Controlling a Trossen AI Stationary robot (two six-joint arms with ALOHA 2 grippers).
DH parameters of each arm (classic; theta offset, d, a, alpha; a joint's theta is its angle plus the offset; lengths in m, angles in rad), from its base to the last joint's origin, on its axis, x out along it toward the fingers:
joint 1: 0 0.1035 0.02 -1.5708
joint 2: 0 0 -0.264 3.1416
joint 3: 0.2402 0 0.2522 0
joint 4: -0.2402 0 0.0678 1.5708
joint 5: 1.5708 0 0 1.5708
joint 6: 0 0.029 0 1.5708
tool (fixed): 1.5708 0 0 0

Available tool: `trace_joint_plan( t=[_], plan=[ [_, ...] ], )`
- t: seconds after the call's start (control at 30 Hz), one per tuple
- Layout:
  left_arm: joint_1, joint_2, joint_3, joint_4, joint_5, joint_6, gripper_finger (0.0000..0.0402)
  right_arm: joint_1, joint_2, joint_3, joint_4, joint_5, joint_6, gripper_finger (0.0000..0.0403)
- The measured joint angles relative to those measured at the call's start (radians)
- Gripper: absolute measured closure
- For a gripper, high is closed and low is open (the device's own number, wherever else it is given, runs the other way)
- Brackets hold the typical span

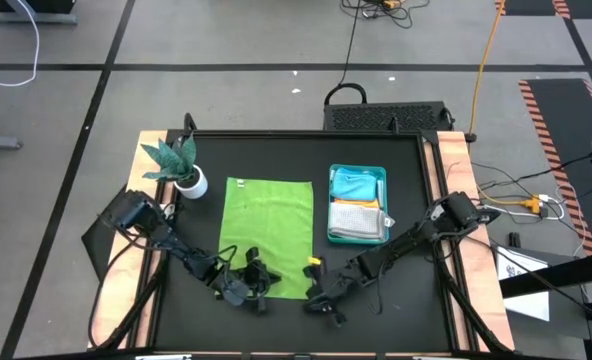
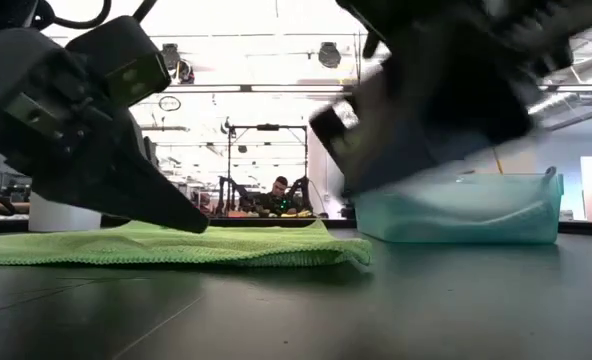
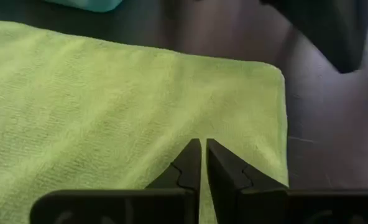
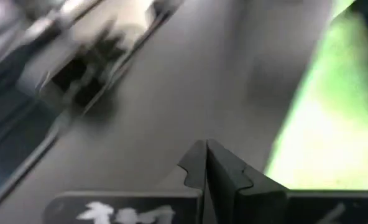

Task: Fold microfiber towels
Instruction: Fold the light green microfiber cloth

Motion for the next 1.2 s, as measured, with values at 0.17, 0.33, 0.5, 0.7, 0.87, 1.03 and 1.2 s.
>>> trace_joint_plan(
  t=[0.17, 0.33, 0.5, 0.7, 0.87, 1.03, 1.2],
  plan=[
    [0.007, 0.011, -0.001, -0.007, -0.006, -0.007, 0.0376, -0.022, 0.018, 0.000, 0.043, 0.160, 0.081, 0.0402],
    [-0.001, 0.011, -0.001, -0.004, -0.005, 0.016, 0.0376, -0.019, 0.067, -0.001, 0.019, 0.143, 0.075, 0.0402],
    [-0.063, -0.011, 0.038, -0.080, 0.005, 0.092, 0.0376, -0.019, 0.085, 0.003, -0.010, 0.108, 0.017, 0.0403],
    [-0.142, -0.045, 0.140, -0.345, 0.000, 0.052, 0.0376, -0.009, 0.031, 0.000, -0.077, 0.104, 0.002, 0.0403],
    [-0.200, -0.046, 0.208, -0.642, -0.083, -0.126, 0.0376, 0.002, -0.028, -0.001, -0.086, 0.140, -0.001, 0.0403],
    [-0.216, -0.055, 0.227, -0.893, -0.076, -0.412, 0.0376, -0.014, -0.016, -0.001, -0.114, 0.181, 0.070, 0.0403],
    [-0.242, -0.056, 0.215, -0.938, -0.036, -0.541, 0.0376, -0.021, 0.005, -0.001, -0.169, 0.156, 0.087, 0.0403]
  ],
)
